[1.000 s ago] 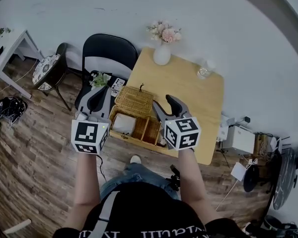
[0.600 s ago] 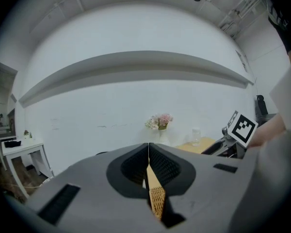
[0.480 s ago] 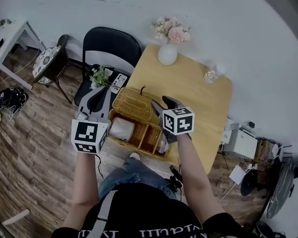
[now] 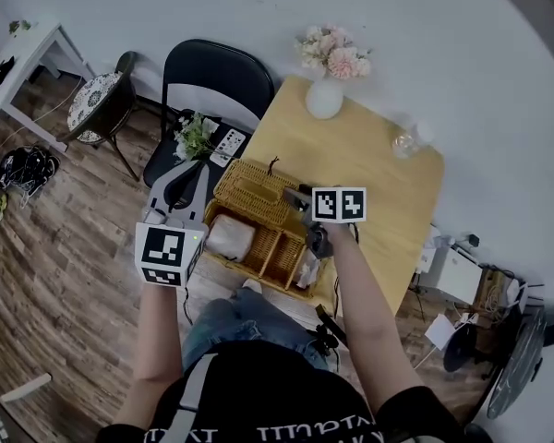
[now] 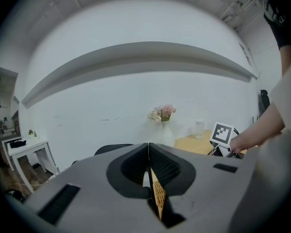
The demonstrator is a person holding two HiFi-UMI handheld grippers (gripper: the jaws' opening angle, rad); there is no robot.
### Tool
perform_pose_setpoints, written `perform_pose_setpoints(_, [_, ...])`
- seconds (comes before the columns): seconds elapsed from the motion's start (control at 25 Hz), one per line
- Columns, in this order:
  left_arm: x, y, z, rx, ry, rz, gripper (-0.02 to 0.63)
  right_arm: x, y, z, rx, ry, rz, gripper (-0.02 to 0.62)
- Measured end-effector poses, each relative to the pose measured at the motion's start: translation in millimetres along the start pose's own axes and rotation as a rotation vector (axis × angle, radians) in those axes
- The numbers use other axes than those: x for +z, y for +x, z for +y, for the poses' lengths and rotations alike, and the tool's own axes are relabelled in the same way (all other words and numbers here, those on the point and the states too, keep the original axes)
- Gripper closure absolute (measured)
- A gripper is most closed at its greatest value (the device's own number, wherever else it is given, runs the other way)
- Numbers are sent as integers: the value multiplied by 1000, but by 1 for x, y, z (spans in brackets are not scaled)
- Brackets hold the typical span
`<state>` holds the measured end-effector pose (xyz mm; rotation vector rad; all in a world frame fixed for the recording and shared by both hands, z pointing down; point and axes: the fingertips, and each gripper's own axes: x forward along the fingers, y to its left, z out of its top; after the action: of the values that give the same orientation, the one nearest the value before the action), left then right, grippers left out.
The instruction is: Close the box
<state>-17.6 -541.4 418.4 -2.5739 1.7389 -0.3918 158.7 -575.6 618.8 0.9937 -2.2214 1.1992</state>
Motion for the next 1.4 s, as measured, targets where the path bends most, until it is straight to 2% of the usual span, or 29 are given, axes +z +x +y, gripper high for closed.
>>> perform_pose_setpoints(0.28, [-8,-7,-4,0,-6,20,592,-8,14,1,197,292,53,393])
perform_pose_setpoints(0.4, [-11,-14,-5,-1,-4,26,593,-7,13,-4,236,416,34,439])
perform_pose_setpoints(0.48, [-10,-20,-6,0,-3,21,592,-5,10,-5,243,450,8,463])
perform_pose_setpoints(0.8, [1,-38,-9,-18,6,-23,593,13,-12,10,174,314,-73,477])
perform_pose_setpoints(1.4, [44,-96,-21,-95,105,-115,593,29,-66,69,-69,-19,-199,488])
